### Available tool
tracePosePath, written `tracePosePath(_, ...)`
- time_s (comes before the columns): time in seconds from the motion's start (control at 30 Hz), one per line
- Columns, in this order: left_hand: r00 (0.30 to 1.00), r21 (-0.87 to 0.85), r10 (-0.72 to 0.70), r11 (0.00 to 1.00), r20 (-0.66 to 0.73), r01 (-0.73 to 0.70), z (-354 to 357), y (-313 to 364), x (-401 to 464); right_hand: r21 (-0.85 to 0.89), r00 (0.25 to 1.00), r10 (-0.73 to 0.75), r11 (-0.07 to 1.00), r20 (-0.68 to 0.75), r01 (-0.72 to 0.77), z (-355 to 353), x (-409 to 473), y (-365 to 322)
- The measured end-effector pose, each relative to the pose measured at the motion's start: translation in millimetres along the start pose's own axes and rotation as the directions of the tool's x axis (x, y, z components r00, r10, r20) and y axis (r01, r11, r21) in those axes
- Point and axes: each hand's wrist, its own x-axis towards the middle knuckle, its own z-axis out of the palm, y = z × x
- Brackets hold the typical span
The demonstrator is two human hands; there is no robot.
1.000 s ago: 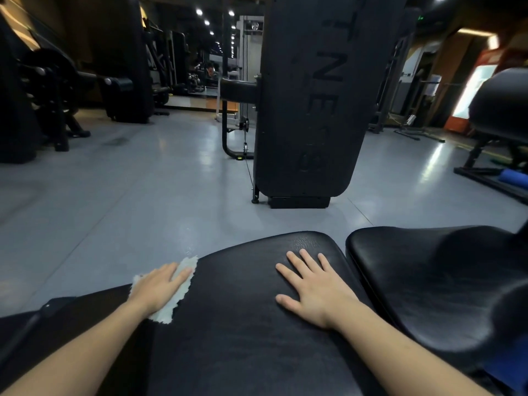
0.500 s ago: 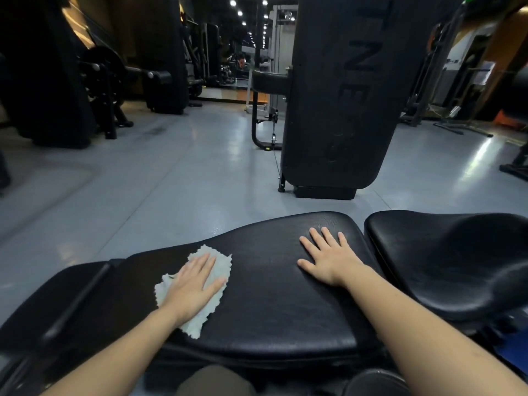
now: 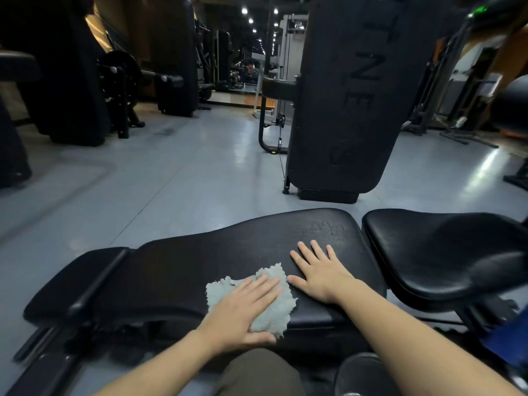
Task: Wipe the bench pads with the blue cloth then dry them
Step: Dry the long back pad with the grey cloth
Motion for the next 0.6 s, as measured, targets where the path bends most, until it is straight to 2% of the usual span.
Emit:
tracePosePath(0.17,0.991,0.026,0.105,0.994,0.081,-0.107,-12,-33,-11,0.052,0.998,-0.053,0.997,-0.015,0.054,-1,-11,-10)
tracePosePath(0.23,0.992,0.019,0.041,0.999,0.117,-0.043,-20,-60,-28,0.083,0.996,-0.082,0.993,-0.022,0.084,-2,-11,-22)
tracePosePath(0.33,0.979,-0.004,-0.130,0.991,0.159,0.133,-31,-105,-65,0.065,0.989,-0.141,0.988,-0.039,0.143,2,-2,-47)
tracePosePath(0.43,0.954,-0.022,-0.268,0.962,0.132,0.274,-34,-135,-93,0.016,0.989,-0.144,0.989,-0.042,0.145,6,13,-62)
tracePosePath(0.6,0.926,-0.042,-0.341,0.935,0.164,0.352,-37,-147,-98,-0.002,0.983,-0.180,0.984,0.017,0.180,3,37,-81)
